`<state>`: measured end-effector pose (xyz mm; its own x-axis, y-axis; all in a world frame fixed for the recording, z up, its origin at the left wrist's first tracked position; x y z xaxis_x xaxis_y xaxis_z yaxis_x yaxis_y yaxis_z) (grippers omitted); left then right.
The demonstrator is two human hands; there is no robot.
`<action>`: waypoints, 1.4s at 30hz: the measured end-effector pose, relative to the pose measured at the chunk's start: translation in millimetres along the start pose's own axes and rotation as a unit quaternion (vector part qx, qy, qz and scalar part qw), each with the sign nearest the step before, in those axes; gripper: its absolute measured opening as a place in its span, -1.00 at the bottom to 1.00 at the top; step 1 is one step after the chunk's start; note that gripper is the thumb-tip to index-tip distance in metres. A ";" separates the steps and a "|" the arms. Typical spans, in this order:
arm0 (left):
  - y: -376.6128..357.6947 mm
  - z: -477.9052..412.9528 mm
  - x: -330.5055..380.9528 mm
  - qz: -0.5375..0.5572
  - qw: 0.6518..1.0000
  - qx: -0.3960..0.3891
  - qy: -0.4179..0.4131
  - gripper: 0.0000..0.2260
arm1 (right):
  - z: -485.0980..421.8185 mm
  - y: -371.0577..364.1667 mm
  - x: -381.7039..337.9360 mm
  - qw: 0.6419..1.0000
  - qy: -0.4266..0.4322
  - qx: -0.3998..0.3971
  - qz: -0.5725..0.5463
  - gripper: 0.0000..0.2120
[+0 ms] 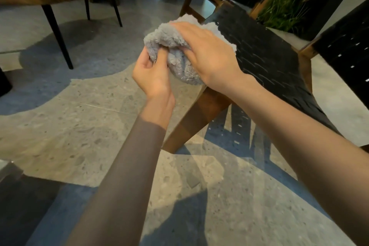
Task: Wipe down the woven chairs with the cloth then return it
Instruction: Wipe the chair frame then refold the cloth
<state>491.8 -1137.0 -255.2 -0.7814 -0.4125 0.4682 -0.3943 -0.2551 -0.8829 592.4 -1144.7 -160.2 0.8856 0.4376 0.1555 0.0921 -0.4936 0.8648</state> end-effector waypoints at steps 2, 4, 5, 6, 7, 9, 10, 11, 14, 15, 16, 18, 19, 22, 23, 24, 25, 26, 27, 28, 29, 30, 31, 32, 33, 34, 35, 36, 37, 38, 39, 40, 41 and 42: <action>8.0 16.3 -6.5 -0.003 0.999 0.032 -0.015 -0.69 | 18.1 4.3 11.0 1.000 -0.016 0.002 0.000 -0.58; 16.3 37.9 -24.0 -0.015 0.998 0.058 -0.005 -0.71 | 36.6 6.1 21.0 0.999 -0.031 -0.007 0.028 -0.55; 19.6 50.3 -36.1 -0.021 0.998 0.066 0.011 -0.72 | 46.4 6.6 25.1 0.998 -0.035 -0.012 0.045 -0.53; 22.9 61.5 -48.1 -0.035 0.996 0.076 0.025 -0.73 | 56.7 8.0 30.2 0.998 -0.039 -0.013 0.054 -0.51; 26.3 71.3 -57.7 -0.057 0.994 0.088 0.030 -0.73 | 68.2 9.6 36.2 0.997 -0.045 -0.012 0.056 -0.50; 30.4 87.2 -68.4 -0.095 0.990 0.105 0.023 -0.72 | 94.1 12.8 52.4 0.996 -0.062 -0.013 0.057 -0.51; 30.1 93.2 -71.4 -0.103 0.989 0.104 0.015 -0.71 | 107.5 14.2 60.9 0.996 -0.070 -0.013 0.059 -0.51; 29.2 98.9 -74.8 -0.107 0.989 0.099 0.009 -0.70 | 120.1 15.3 68.6 0.995 -0.076 -0.012 0.060 -0.52; 25.9 123.4 -92.6 -0.130 0.988 0.079 0.010 -0.69 | 153.0 18.2 88.0 0.993 -0.097 -0.005 0.069 -0.54; 25.8 133.9 -99.8 -0.140 0.987 0.076 0.012 -0.69 | 163.2 19.3 94.3 0.992 -0.106 -0.002 0.076 -0.54; 26.8 144.1 -107.5 -0.147 0.986 0.077 0.015 -0.70 | 173.9 20.6 100.5 0.990 -0.113 0.003 0.083 -0.54; 29.0 162.7 -124.2 -0.154 0.984 0.083 0.029 -0.71 | 196.5 23.6 112.3 0.987 -0.129 0.013 0.092 -0.54; 29.2 170.8 -132.0 -0.161 0.983 0.083 0.036 -0.72 | 207.7 24.8 117.9 0.986 -0.136 0.017 0.095 -0.54; 28.6 191.8 -150.1 -0.176 0.980 0.076 0.052 -0.72 | 239.2 25.5 133.7 0.982 -0.160 0.026 0.098 -0.53; 28.3 198.3 -155.4 -0.177 0.980 0.071 0.062 -0.72 | 249.5 25.0 138.4 0.979 -0.174 0.029 0.100 -0.53; 27.9 204.4 -160.1 -0.181 0.979 0.064 0.075 -0.73 | 259.6 25.2 142.2 0.976 -0.191 0.035 0.103 -0.52; 27.6 209.3 -163.8 -0.188 0.977 0.051 0.086 -0.74 | 269.3 26.7 145.7 0.971 -0.209 0.045 0.103 -0.53; 27.3 213.1 -166.5 -0.197 0.975 0.033 0.096 -0.75 | 278.0 29.1 149.2 0.967 -0.229 0.059 0.098 -0.53; 27.6 216.0 -167.3 -0.204 0.974 0.013 0.102 -0.76 | 285.3 32.4 151.7 0.962 -0.247 0.076 0.090 -0.55; 28.4 217.4 -165.6 -0.205 0.973 -0.006 0.107 -0.76 | 290.5 37.3 153.2 0.956 -0.264 0.099 0.080 -0.57; 29.6 216.9 -160.8 -0.204 0.973 -0.022 0.109 -0.76 | 293.3 43.2 152.6 0.950 -0.276 0.126 0.069 -0.62; 31.1 214.1 -153.8 -0.202 0.973 -0.035 0.106 -0.77 | 293.6 48.2 149.6 0.946 -0.282 0.152 0.054 -0.69; 32.5 209.1 -144.4 -0.208 0.972 -0.048 0.098 -0.79 | 291.6 49.6 143.3 0.944 -0.283 0.167 0.038 -0.75; 33.8 201.6 -133.3 -0.221 0.970 -0.061 0.085 -0.81 | 287.0 46.2 133.6 0.946 -0.280 0.164 0.023 -0.79; 35.7 192.3 -120.6 -0.239 0.966 -0.068 0.068 -0.83 | 281.1 37.9 121.5 0.949 -0.278 0.147 0.004 -0.81; 38.9 181.3 -107.0 -0.258 0.962 -0.067 0.048 -0.83 | 275.2 24.8 109.3 0.951 -0.284 0.120 -0.024 -0.83; 42.8 169.7 -92.9 -0.280 0.958 -0.060 0.027 -0.80 | 270.5 8.6 98.3 0.947 -0.300 0.092 -0.065 -0.85; 46.3 159.1 -79.5 -0.301 0.952 -0.054 0.007 -0.78 | 266.7 -8.8 89.0 0.936 -0.326 0.071 -0.115 -0.87; 48.4 148.9 -67.3 -0.320 0.946 -0.052 -0.011 -0.76 | 262.8 -25.5 80.2 0.916 -0.357 0.059 -0.171 -0.89; 49.5 139.0 -57.1 -0.336 0.940 -0.053 -0.025 -0.77 | 257.6 -40.8 72.8 0.891 -0.389 0.056 -0.228 -0.90; 49.9 128.4 -48.4 -0.352 0.934 -0.056 -0.035 -0.80 | 251.9 -53.8 66.8 0.861 -0.421 0.060 -0.278 -0.90; 49.0 117.8 -41.1 -0.368 0.927 -0.061 -0.041 -0.85 | 246.4 -63.4 62.8 0.830 -0.456 0.071 -0.313 -0.89; 46.7 107.1 -34.7 -0.385 0.919 -0.068 -0.047 -0.89 | 241.6 -69.3 60.0 0.800 -0.488 0.091 -0.336 -0.87; 43.6 96.9 -29.1 -0.406 0.910 -0.074 -0.052 -0.89 | 236.5 -72.6 56.9 0.773 -0.515 0.117 -0.353 -0.85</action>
<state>544.2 -1220.9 -303.7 -0.1574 -0.2229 0.9620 -0.8877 -0.3950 -0.2368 743.8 -1261.7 -327.1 0.4590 -0.1105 -0.8815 0.6899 -0.5809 0.4320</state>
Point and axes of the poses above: each hand's wrist, its own z-axis away from the middle knuckle, its own y-axis out of the back of the hand, x = y × z, the point moved 10 cm from there along -z, towards the middle knuckle, and after that the axes turned 13 degrees about z, right-handed, at the moved point
